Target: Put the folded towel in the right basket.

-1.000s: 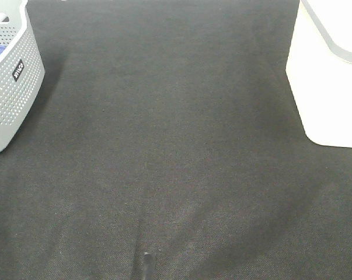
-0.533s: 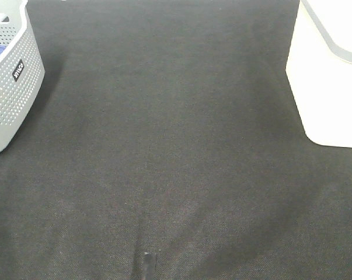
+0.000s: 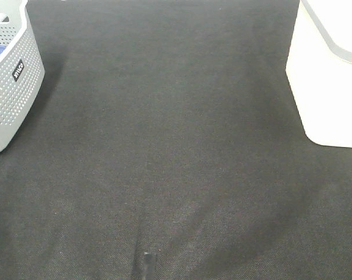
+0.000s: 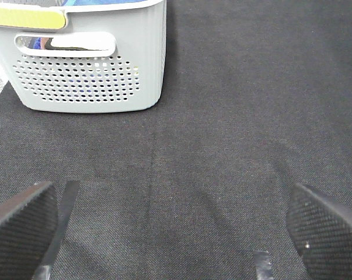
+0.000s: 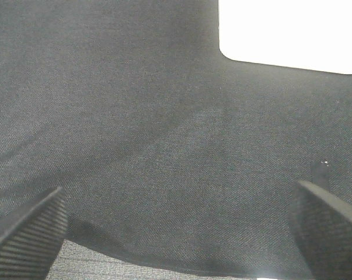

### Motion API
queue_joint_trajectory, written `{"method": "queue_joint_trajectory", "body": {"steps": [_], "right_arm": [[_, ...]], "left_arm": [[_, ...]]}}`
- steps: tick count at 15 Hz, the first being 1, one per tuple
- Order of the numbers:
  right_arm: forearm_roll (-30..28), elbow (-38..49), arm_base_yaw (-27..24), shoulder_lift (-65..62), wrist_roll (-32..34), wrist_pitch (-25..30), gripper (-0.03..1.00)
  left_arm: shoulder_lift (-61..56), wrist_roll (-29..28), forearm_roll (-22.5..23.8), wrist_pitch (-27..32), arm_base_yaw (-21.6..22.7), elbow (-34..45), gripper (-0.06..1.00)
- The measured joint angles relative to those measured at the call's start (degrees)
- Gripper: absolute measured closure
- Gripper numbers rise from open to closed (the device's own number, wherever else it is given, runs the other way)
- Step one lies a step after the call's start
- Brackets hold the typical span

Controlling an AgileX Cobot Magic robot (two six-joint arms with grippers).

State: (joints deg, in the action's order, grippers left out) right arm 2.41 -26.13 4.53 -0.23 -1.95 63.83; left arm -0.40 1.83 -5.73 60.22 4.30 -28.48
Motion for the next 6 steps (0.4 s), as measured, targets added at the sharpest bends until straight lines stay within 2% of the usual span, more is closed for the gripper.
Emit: {"method": "queue_joint_trajectory", "body": {"steps": [6], "right_arm": [[0.1, 0.0, 0.0, 0.0, -0.1, 0.0, -0.01]], "left_arm": [[0.0, 0.0, 0.0, 0.0, 0.0, 0.0, -0.05]]}}
